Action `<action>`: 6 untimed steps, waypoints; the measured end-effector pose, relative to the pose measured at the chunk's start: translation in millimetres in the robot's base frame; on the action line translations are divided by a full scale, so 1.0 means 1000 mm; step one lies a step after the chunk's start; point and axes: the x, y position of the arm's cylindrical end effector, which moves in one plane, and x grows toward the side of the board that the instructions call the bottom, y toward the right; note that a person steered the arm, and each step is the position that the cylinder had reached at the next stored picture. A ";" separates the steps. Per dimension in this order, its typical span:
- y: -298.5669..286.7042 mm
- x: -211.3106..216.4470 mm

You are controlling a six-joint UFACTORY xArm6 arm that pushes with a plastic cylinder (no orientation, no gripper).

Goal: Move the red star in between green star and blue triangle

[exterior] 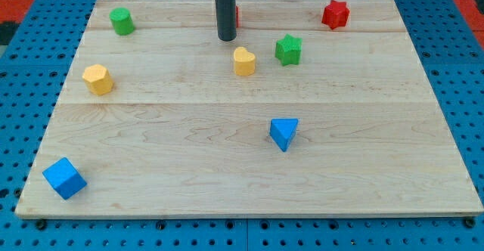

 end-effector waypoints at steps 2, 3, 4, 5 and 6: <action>0.068 -0.053; 0.100 -0.085; 0.150 -0.101; 0.181 -0.046; 0.192 0.011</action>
